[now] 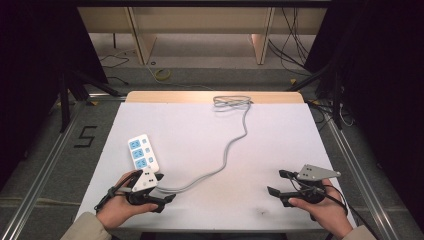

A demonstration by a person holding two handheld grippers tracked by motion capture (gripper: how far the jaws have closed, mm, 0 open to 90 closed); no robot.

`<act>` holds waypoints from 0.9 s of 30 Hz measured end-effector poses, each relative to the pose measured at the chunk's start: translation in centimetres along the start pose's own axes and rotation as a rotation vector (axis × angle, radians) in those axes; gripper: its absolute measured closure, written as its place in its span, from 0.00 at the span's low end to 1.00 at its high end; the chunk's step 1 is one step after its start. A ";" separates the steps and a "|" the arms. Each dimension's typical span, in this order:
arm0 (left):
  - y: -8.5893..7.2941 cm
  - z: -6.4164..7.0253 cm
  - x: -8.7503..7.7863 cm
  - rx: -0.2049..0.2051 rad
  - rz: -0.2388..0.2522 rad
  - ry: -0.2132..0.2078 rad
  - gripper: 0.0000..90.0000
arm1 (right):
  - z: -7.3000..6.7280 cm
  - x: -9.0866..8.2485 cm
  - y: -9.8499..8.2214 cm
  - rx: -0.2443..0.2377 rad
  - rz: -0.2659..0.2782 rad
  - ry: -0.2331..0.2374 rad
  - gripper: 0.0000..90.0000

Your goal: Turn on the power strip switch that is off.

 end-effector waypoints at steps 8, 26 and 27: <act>0.2 -0.4 -0.7 0.019 -0.045 -0.008 0.88 | -0.1 0.0 0.0 -0.004 0.001 0.001 0.28; 1.1 -2.0 -1.2 -0.075 -0.135 -0.015 1.00 | -0.1 0.1 0.0 0.001 -0.005 0.003 0.28; 1.1 -2.2 -1.3 -0.078 -0.137 -0.013 1.00 | -0.1 0.1 0.0 0.000 -0.006 0.003 0.28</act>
Point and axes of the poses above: each handheld gripper's, and its own axes: x roughly forward along the jaws, y roughly out of its top, z roughly to its right, the point moved 3 cm from there along x, roughly forward along the jaws, and after that the axes turned 8 degrees about x, right-handed, at the moved point
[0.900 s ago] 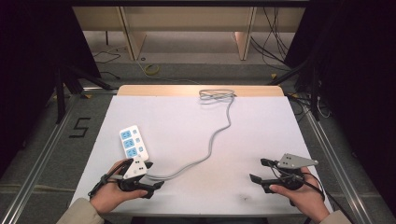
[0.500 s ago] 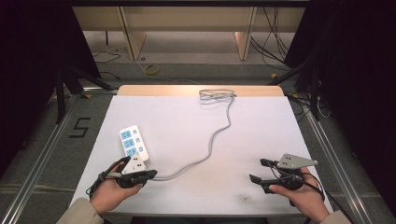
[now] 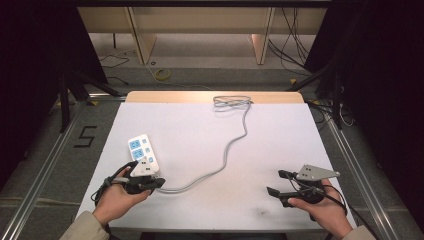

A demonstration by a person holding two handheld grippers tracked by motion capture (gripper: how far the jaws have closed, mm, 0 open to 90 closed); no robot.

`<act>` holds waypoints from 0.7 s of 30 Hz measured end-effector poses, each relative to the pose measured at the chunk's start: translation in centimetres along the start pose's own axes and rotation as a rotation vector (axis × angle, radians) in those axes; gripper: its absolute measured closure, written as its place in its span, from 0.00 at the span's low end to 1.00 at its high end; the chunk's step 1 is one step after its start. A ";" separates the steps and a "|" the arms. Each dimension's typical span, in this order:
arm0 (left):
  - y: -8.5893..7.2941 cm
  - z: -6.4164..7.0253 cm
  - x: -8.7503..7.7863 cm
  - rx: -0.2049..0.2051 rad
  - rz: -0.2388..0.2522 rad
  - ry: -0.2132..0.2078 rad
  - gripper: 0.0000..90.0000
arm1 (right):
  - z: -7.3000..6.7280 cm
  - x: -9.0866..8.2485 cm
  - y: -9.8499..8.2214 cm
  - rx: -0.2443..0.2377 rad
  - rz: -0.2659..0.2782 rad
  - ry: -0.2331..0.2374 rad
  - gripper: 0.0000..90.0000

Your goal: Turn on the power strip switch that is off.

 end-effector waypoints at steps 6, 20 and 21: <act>0.1 -0.4 -0.2 -0.005 0.004 0.007 1.00 | 0.0 0.0 0.0 0.000 0.001 0.002 0.28; 0.5 -2.2 -0.5 -0.035 -0.009 0.055 1.00 | 0.0 0.1 0.0 -0.004 -0.002 0.005 0.28; 0.6 -2.3 -0.5 -0.039 -0.013 0.057 1.00 | 0.0 0.1 0.0 -0.004 -0.004 0.004 0.28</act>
Point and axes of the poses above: each handheld gripper's, and its own axes: x roughly forward along the jaws, y roughly out of its top, z roughly to its right, the point moved 3 cm from there along x, roughly forward along the jaws, and after that the axes turned 8 degrees about x, right-handed, at the moved point
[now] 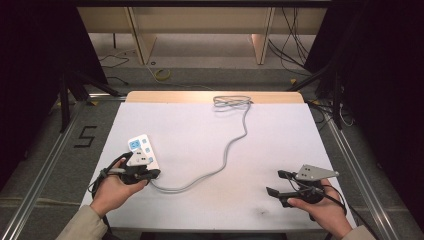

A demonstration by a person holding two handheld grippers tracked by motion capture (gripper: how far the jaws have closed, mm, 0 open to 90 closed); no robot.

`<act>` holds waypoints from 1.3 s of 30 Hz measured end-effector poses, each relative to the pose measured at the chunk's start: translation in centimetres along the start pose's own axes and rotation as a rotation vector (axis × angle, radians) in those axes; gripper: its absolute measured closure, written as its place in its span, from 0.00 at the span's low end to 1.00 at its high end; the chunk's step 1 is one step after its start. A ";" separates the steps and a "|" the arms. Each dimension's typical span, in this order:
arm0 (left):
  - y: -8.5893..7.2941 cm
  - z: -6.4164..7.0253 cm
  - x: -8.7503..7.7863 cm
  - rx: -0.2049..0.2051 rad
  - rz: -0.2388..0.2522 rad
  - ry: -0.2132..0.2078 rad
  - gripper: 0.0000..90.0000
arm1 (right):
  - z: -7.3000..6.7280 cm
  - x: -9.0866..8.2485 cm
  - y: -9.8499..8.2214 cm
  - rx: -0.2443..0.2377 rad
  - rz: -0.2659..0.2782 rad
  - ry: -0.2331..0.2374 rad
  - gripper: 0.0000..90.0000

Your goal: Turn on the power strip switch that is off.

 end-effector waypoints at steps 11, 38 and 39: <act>0.4 -1.1 -0.3 -0.004 -0.007 0.030 1.00 | 0.0 0.0 0.0 -0.002 -0.006 -0.001 0.28; 0.9 -2.7 -0.4 -0.012 -0.036 0.070 1.00 | -0.1 0.1 0.0 -0.005 -0.008 0.000 0.28; 0.9 -2.8 -0.4 -0.015 -0.035 0.071 1.00 | -0.1 0.1 0.0 -0.005 -0.007 0.000 0.28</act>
Point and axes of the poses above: each handheld gripper's, and its own axes: x roughly forward along the jaws, y roughly out of its top, z roughly to its right, the point moved 3 cm from there along x, roughly forward along the jaws, and after that the axes turned 8 degrees about x, right-handed, at the moved point
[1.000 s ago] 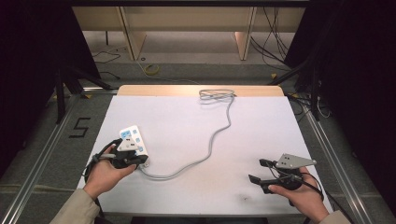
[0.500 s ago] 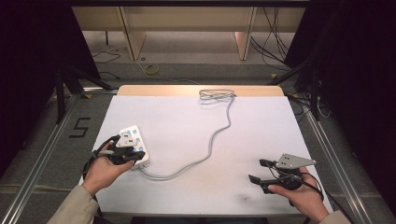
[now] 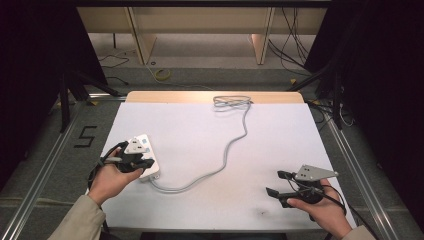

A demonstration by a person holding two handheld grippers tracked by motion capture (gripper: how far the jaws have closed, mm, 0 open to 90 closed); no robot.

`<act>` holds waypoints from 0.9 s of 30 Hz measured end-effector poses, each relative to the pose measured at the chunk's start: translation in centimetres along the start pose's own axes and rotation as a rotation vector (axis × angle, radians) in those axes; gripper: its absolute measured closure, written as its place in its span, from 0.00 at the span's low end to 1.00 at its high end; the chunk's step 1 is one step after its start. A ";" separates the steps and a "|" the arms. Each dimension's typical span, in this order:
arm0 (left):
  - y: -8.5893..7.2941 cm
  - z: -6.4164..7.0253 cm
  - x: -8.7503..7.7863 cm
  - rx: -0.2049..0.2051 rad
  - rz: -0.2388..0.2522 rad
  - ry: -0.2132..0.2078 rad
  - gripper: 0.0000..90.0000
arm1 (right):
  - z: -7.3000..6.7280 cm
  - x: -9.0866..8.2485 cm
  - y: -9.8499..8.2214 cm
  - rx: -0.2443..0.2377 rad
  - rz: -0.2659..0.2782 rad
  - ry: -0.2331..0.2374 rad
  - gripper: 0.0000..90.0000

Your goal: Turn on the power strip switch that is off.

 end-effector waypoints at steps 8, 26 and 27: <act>0.2 -0.3 0.2 -0.007 -0.007 0.002 1.00 | 0.0 0.0 0.0 -0.001 -0.002 0.001 0.28; 0.4 -1.4 0.4 -0.011 -0.032 0.032 1.00 | 0.0 0.1 0.0 -0.004 -0.005 -0.001 0.28; 0.5 -1.5 0.4 -0.012 -0.031 0.032 1.00 | 0.0 0.0 0.0 -0.005 -0.005 -0.002 0.28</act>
Point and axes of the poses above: each handheld gripper's, and its own axes: x roughly forward along the jaws, y roughly out of its top, z roughly to its right, the point moved 3 cm from there along x, roughly forward along the jaws, and after that the axes turned 8 degrees about x, right-handed, at the moved point
